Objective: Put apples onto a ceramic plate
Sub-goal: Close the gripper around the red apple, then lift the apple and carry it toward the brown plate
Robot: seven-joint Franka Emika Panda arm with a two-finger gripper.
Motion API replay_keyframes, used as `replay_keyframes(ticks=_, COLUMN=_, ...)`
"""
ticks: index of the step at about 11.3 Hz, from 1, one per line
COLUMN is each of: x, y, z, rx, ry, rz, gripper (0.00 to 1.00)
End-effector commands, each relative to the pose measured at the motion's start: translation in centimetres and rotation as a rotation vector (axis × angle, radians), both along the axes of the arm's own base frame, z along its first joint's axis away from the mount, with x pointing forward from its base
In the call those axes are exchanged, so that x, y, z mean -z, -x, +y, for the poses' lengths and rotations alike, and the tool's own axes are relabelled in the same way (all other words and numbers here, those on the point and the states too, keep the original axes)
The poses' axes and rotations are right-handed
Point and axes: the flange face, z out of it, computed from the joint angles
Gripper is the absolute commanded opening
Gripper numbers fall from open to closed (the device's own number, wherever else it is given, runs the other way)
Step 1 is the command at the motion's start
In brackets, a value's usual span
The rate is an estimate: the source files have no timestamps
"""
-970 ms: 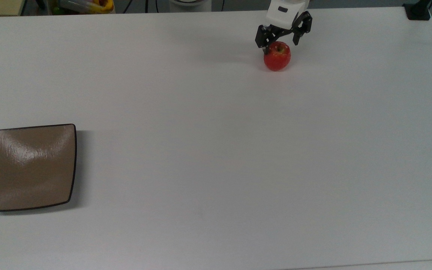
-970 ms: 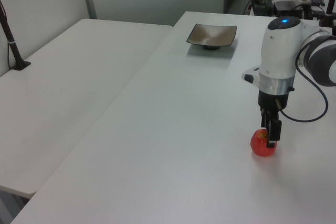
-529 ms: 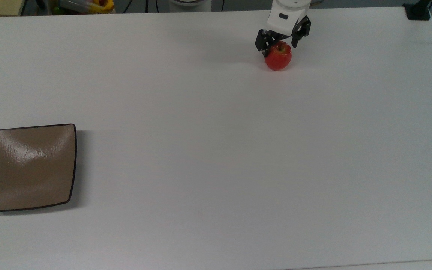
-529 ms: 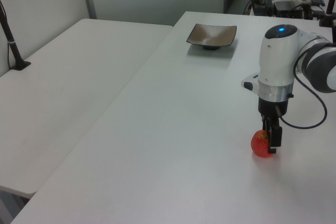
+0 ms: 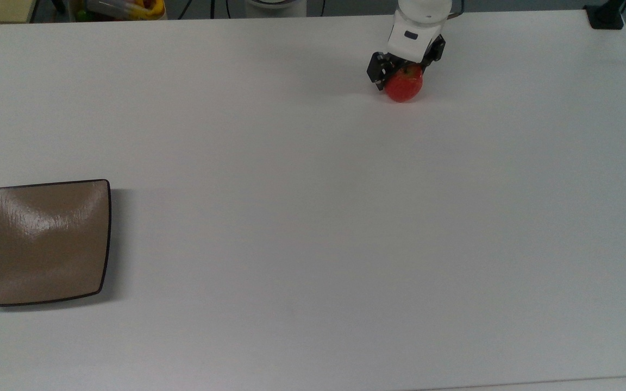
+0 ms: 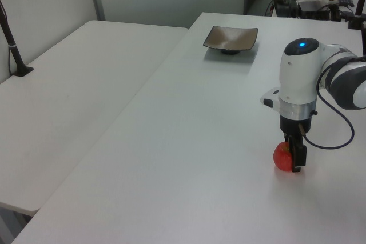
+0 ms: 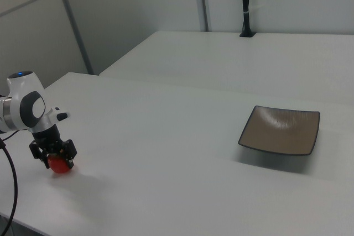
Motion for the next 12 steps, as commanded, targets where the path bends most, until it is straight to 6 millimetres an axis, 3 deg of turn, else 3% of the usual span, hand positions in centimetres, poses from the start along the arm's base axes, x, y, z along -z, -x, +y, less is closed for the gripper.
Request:
replay_keyframes(ticks=1, x=0.0, y=-1.3, z=-0.1, rx=0.021, ry=-0.012, rz=-0.029, gripper=0.43)
replay_keyframes(ticks=2, x=-0.4, y=-1.7, z=-0.2, rx=0.03, ry=-0.018, rz=-0.036, gripper=0.27)
replay_keyframes(ticks=5, x=-2.6, y=-3.3, z=-1.2, rx=0.066, ry=-0.028, rz=-0.051, gripper=0.27)
replay_keyframes(ticks=6, x=-4.2, y=-4.3, z=-1.4, rx=0.08, ry=-0.021, rz=-0.046, gripper=0.27)
replay_keyframes(ticks=10, x=-14.2, y=-9.0, z=-4.4, rx=0.17, ry=-0.004, rz=-0.032, gripper=0.27)
replay_keyframes(ticks=12, x=-17.9, y=-10.9, z=-7.2, rx=0.229, ry=-0.003, rz=-0.036, gripper=0.27)
